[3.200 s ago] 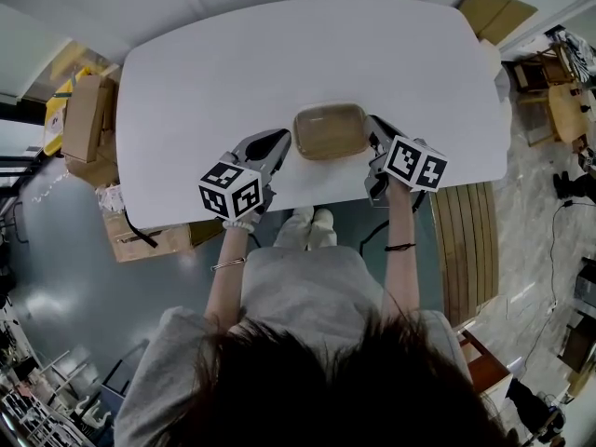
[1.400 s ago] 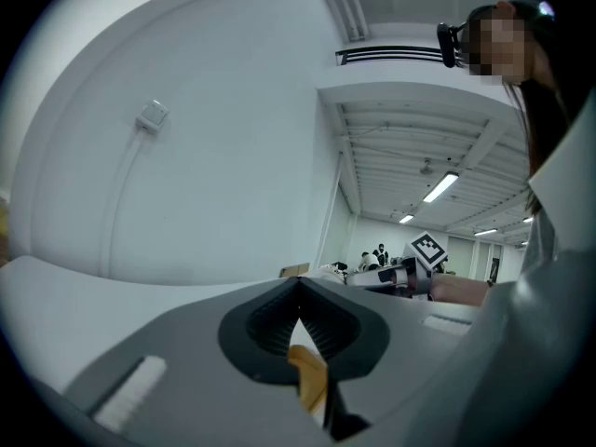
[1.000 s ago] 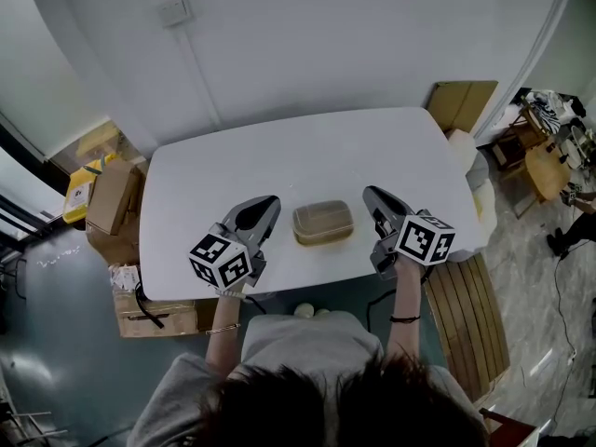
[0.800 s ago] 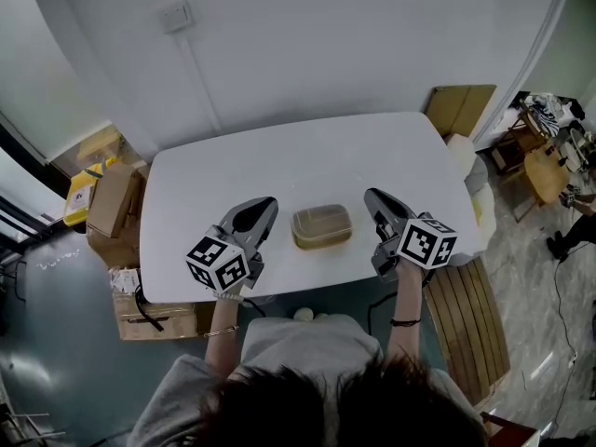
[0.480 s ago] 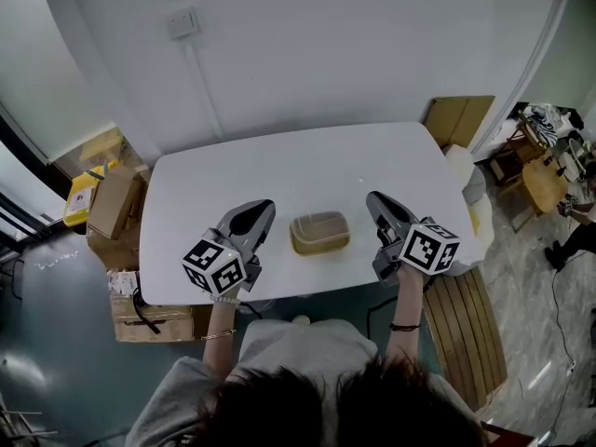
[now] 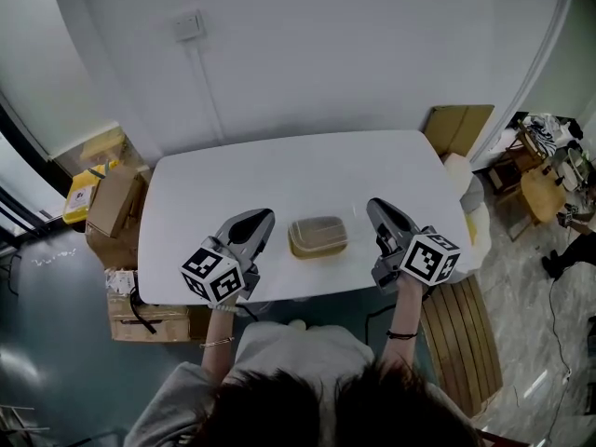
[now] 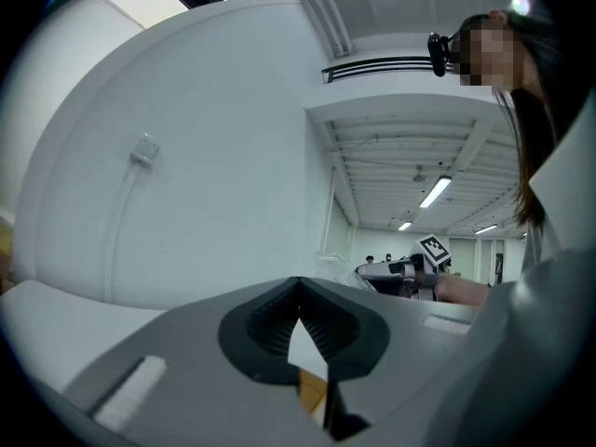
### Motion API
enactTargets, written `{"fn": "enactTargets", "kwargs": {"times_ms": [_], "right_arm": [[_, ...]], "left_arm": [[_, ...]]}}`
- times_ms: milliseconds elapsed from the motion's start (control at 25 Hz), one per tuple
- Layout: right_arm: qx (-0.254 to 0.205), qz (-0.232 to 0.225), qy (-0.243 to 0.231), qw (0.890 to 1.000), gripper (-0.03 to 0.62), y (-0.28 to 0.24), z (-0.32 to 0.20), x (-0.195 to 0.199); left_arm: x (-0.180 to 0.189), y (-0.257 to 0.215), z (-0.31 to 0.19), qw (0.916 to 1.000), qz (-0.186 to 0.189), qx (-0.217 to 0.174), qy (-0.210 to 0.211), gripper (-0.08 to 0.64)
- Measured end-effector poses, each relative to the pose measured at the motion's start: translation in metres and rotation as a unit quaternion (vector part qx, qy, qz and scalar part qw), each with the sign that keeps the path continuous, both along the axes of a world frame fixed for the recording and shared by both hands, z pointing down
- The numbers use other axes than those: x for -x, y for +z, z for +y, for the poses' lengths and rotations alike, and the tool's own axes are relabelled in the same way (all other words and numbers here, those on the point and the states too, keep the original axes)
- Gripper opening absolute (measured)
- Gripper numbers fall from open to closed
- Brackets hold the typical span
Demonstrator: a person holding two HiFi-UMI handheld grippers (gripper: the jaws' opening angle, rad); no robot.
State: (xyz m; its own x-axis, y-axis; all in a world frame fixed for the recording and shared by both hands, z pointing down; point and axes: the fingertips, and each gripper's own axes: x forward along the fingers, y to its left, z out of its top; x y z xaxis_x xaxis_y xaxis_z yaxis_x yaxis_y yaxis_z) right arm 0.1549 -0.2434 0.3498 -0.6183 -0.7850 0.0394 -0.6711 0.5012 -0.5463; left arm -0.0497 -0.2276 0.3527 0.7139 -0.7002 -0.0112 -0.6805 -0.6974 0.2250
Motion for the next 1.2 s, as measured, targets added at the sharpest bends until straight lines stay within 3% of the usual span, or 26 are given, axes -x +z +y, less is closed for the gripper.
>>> {"fn": "enactTargets", "kwargs": {"times_ms": [1200], "right_arm": [[0.0, -0.011, 0.004, 1.0, 0.037, -0.002, 0.0078, 0.0042]], "left_arm": [[-0.0021, 0.0006, 0.0072, 1.0, 0.002, 0.001, 0.008, -0.009]]}}
